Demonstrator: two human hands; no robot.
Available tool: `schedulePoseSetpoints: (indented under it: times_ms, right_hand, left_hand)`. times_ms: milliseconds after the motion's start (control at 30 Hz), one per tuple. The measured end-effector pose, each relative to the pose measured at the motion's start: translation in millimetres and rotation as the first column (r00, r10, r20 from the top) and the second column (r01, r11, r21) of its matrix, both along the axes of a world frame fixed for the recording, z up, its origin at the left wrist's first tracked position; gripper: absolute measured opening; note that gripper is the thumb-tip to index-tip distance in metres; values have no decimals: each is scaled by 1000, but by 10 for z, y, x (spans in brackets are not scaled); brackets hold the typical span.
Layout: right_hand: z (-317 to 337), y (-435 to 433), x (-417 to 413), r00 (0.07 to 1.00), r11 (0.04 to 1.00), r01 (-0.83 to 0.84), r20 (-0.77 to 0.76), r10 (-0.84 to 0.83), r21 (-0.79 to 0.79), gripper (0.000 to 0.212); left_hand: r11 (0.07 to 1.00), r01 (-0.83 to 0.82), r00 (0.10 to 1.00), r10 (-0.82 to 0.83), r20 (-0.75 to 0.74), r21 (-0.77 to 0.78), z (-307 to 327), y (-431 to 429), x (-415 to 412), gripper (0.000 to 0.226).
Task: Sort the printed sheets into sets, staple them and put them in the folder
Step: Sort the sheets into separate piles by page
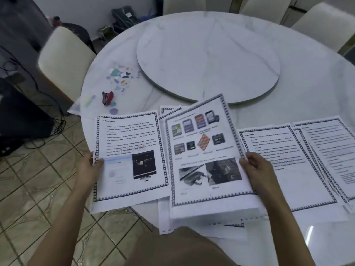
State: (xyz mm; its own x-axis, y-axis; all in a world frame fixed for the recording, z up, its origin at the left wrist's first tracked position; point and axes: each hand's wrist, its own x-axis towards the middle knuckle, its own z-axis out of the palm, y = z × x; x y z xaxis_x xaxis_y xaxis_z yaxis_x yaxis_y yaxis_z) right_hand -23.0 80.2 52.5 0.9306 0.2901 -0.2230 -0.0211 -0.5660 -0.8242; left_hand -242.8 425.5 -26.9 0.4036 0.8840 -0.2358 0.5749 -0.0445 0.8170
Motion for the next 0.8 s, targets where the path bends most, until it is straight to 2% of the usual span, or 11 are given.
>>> schedulePoseSetpoints:
  times_ms: [167,267,367,500,800]
  right_hand:
    - [166,133,229,985,968,149,56,-164,204,14]
    - [204,374,267,985,941,147,38,-166,304,11]
    - [142,717,216,996,958,47,56,-65,281,8]
    - [-72,1163,62,995,961,-101,6,103,259,7]
    - [-580,1737,-488,934,938,-331,-105,341,108,17]
  left_hand:
    - [998,-39,998,42,54,-58,3,-78,-11,33]
    - [996,-27,996,33,78,-84,-2,-113,-26,32]
    - [998,3,998,2,70,-70,-8,-144,-47,28]
    - [998,53,997,-51,55,-40,-5,-183,-52,27]
    - [993,-19,986,39,162,-119,-9,-212,-56,36]
